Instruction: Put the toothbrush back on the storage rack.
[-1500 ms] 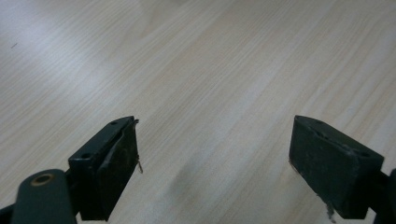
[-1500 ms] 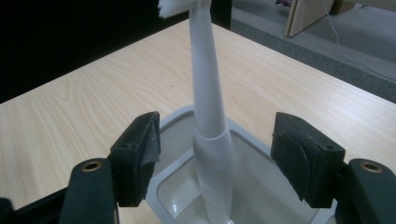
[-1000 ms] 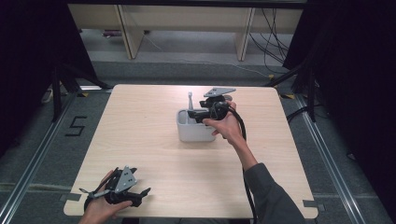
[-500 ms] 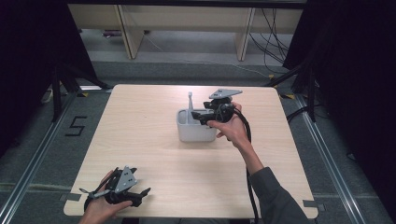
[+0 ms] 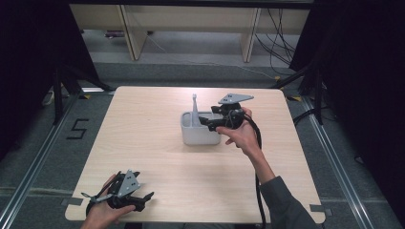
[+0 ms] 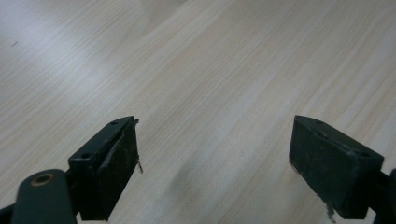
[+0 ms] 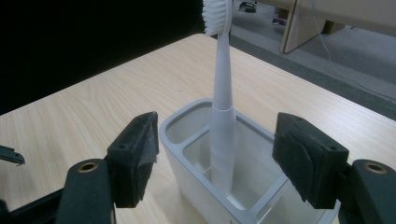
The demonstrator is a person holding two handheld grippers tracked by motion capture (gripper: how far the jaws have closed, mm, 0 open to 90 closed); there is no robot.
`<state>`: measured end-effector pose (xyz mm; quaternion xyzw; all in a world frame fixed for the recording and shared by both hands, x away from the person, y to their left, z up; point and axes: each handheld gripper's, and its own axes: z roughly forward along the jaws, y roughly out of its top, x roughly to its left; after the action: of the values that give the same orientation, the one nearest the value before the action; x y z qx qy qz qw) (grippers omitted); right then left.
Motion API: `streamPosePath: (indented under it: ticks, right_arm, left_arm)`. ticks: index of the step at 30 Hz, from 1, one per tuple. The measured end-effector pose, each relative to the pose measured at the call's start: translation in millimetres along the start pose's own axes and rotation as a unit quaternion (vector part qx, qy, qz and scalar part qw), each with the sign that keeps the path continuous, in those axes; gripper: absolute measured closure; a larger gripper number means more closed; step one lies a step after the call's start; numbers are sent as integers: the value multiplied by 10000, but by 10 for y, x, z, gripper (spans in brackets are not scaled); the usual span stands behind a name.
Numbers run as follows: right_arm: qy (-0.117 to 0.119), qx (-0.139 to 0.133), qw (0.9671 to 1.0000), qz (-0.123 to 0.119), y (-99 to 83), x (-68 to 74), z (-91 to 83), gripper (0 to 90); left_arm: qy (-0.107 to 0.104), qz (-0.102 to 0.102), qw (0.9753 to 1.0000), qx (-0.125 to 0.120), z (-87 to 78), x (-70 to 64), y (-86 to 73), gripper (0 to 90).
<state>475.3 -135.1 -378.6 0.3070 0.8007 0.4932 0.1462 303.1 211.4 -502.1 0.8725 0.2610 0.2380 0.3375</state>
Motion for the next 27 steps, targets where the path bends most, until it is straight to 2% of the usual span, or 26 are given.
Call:
streamPosePath:
  ticks: [2, 3, 4, 5, 6, 8, 9, 11, 12, 15, 17, 18, 19, 20, 21, 22, 23, 24, 25, 26, 27]
  right_arm:
    - [8, 30, 9999, 111, -11, 18, -33, 321]
    - [-6, -33, 10000, -10, -15, 2, -43, 321]
    - [4, -16, 10000, 71, -22, 13, -58, 321]
    - [5, -53, 10000, 19, -28, 7, -75, 321]
    - [-23, -74, 9999, 75, -38, 17, -92, 321]
    - [15, -20, 10000, 29, -39, 9, -122, 320]
    - [-15, -53, 9999, 109, -40, 20, -143, 320]
    - [-35, -116, 9999, 11, -36, 0, -179, 320]
    - [-44, -80, 9999, 44, -37, 6, -202, 320]
    - [-34, -105, 9999, 104, -49, 9, -241, 320]
    - [5, -156, 9999, 32, -58, -10, -254, 320]
    - [-57, -78, 9998, 157, -65, 4, -283, 319]
    - [-83, -141, 9999, -3, -69, -23, -288, 318]
    - [-76, -96, 9998, 126, -76, -11, -307, 318]
    - [-21, -142, 9998, 109, -83, -24, -310, 318]
    - [-88, -122, 9997, 169, -89, -18, -332, 317]
    - [-95, -167, 9998, 110, -96, -23, -338, 317]
    - [-38, -145, 9999, 85, -100, -35, -348, 316]
    - [-80, -170, 9998, 35, -108, -40, -365, 316]
    - [-52, -142, 9997, 168, -114, -24, -375, 315]
    - [-100, -113, 9998, 108, -119, -24, -394, 314]
  left_arm:
    - [-2, -2, 10000, -5, 0, -2, 1, 152]
    - [-4, -7, 10000, -5, 0, -3, 1, 152]
    - [-2, 1, 10000, 4, 0, -2, 1, 152]
    - [-2, -3, 10000, 2, 2, -1, 0, 152]
    - [2, -8, 10000, -1, 2, -3, 1, 151]
    - [23, -45, 10000, -26, 7, -10, 0, 152]
    - [6, -43, 10000, -36, 4, -11, 2, 152]
    - [8, 36, 10000, 16, -12, 2, 5, 151]
    - [44, -68, 9999, -77, -3, -12, 2, 152]
    - [10, -27, 10000, -38, -3, -7, 2, 151]
    - [47, -76, 9999, -88, 6, -26, 2, 151]
    - [-2, -64, 9999, -88, -2, -22, 6, 152]
    - [21, -40, 10000, -75, -9, -17, 7, 152]
    - [-21, -34, 10000, -82, -12, -12, 8, 151]
    - [-2, -23, 10000, -77, -14, -10, 6, 151]
    - [-3, -23, 10000, -61, -14, -5, 5, 151]
    - [56, -69, 9999, -122, -4, -14, 4, 151]
    - [-12, -5, 10000, -65, -16, -6, 8, 151]
    - [-14, -51, 10000, -82, -14, -15, 7, 151]
    - [-15, -3, 10000, -75, -15, -10, 9, 151]
    - [-15, -6, 10000, -71, -15, -10, 10, 151]
